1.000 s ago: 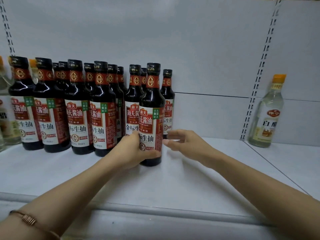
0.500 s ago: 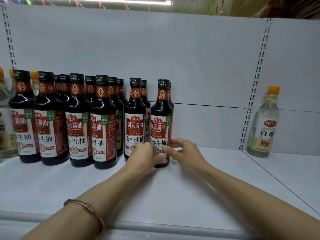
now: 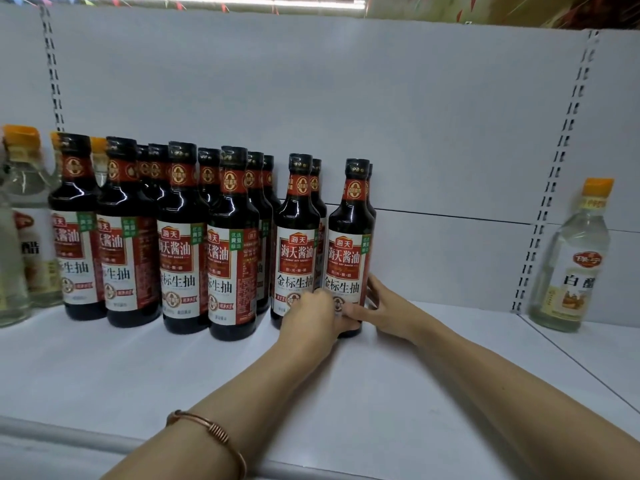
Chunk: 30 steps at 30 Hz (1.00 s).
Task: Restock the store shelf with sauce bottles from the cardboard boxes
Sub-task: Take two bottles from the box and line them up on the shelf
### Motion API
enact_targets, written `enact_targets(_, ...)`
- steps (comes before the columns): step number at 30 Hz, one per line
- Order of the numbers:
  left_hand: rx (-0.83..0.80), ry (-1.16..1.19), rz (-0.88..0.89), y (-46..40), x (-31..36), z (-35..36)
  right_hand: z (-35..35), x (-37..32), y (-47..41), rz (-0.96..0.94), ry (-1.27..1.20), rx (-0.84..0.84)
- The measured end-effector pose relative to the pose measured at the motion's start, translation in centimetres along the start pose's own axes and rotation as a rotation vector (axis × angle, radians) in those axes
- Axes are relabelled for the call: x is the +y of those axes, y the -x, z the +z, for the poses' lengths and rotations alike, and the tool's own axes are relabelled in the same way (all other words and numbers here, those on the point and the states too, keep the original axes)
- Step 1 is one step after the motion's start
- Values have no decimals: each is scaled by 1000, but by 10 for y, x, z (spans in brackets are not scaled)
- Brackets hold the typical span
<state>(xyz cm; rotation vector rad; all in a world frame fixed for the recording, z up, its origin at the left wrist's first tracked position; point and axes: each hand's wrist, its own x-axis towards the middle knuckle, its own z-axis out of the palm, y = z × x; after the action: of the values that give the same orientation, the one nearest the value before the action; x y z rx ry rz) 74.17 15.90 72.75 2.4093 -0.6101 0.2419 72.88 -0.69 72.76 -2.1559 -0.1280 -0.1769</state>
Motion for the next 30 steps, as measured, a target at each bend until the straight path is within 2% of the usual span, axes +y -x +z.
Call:
enact_targets(10,23,-55,-26,6,11,-2,-2,5,-4,10,8,-14)
enact_targets(14,0,-75,-31,5,11,-4,-1,1,4,8,85,144)
enact_targets(17,-33,-189,-17,3,15,-9,3,-7,11,21,112,284)
enact_targets(23,-31,-305,56,4,9,-14,16,-19,16,49,117,335)
enact_targets(30,-14,-182,109,21,-8,-27,28,-35,19,52,161,390)
